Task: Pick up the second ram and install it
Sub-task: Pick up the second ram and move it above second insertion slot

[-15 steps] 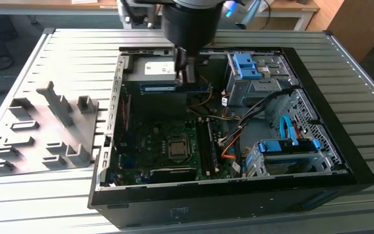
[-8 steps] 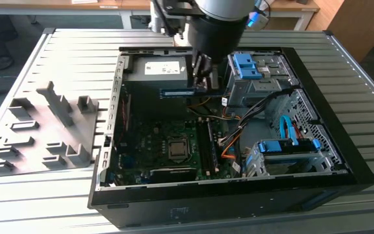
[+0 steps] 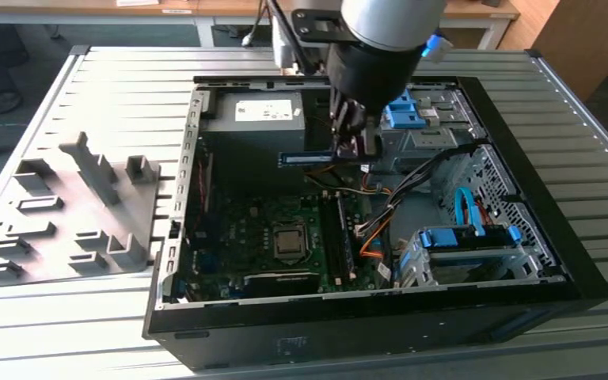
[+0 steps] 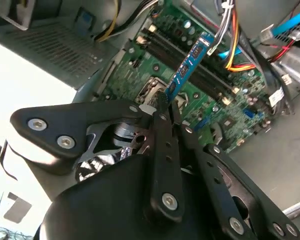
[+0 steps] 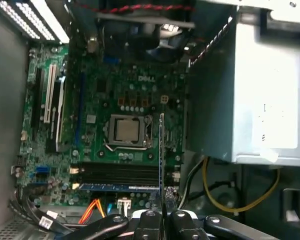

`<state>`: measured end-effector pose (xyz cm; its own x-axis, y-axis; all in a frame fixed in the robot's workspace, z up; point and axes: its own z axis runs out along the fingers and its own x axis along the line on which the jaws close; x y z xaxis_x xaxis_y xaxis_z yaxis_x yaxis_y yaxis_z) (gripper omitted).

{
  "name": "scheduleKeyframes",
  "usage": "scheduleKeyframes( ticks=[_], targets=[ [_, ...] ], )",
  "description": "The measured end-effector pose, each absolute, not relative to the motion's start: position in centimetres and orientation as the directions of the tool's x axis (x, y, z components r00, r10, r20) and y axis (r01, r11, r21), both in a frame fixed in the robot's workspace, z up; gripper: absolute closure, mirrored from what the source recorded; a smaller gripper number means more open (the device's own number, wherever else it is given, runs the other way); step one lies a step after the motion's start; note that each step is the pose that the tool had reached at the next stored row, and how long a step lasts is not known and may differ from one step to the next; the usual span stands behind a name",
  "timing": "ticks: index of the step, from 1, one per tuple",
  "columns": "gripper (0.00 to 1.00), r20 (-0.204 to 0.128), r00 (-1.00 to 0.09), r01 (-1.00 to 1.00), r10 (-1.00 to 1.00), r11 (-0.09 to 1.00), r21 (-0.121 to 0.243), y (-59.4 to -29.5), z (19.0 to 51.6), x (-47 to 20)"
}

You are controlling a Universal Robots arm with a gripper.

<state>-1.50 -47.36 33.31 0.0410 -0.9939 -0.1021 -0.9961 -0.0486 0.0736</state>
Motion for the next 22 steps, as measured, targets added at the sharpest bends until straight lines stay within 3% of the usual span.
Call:
scheduleKeyframes(
  ticks=[22],
  targets=[
    [0.86, -0.102, 0.041, -0.996, -0.994, -0.049, 0.073, -50.9, 29.6, -1.7]
  ],
)
